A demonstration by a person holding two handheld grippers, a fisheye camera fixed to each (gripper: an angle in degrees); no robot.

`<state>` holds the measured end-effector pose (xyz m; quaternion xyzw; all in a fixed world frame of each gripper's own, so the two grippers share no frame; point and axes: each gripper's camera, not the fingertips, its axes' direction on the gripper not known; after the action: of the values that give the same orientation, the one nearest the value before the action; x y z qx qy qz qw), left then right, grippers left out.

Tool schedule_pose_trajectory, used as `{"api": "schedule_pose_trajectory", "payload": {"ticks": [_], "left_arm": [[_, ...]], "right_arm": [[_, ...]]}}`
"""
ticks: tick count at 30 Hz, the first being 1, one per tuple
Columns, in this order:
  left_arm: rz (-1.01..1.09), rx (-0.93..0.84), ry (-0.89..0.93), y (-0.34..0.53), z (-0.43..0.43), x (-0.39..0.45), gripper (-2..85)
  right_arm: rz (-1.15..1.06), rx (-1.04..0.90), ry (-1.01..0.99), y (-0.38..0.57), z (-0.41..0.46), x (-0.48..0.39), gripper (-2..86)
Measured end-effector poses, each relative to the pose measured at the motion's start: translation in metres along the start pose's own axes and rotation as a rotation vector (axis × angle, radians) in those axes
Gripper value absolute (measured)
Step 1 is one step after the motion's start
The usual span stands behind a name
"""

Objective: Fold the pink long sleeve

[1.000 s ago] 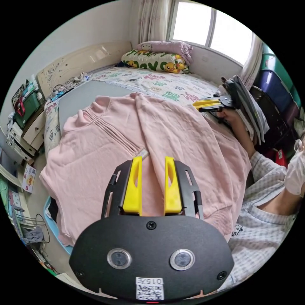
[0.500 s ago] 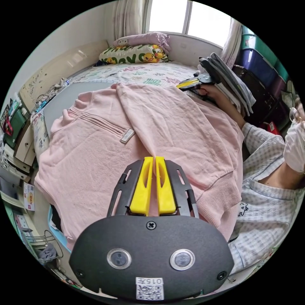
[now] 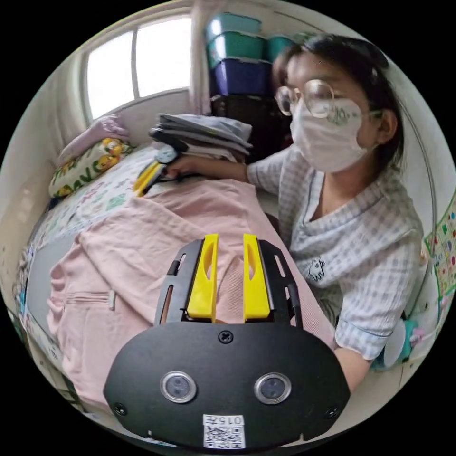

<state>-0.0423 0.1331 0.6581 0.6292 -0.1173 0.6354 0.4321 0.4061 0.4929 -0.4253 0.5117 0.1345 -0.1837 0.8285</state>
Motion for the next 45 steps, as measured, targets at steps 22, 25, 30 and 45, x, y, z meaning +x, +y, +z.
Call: {"api": "schedule_pose_trajectory", "payload": {"ticks": [22,25,30,45], "left_arm": [[-0.163,0.074,-0.194,0.050,-0.101,0.014,8.0],[-0.220,0.144,-0.258,0.091,-0.121,0.010,8.9],[-0.340,0.145,-0.101,0.143,-0.096,-0.049,9.4],[-0.514,0.035,0.102,0.205,-0.020,-0.115,7.7]], "right_arm": [[0.062,0.070,0.190,0.079,-0.013,-0.036,9.6],[-0.026,0.324,0.059,0.097,-0.072,-0.103,7.4],[-0.440,0.303,-0.122,0.093,-0.077,-0.274,7.7],[-0.679,-0.125,-0.109,0.120,0.026,-0.403,12.9]]}}
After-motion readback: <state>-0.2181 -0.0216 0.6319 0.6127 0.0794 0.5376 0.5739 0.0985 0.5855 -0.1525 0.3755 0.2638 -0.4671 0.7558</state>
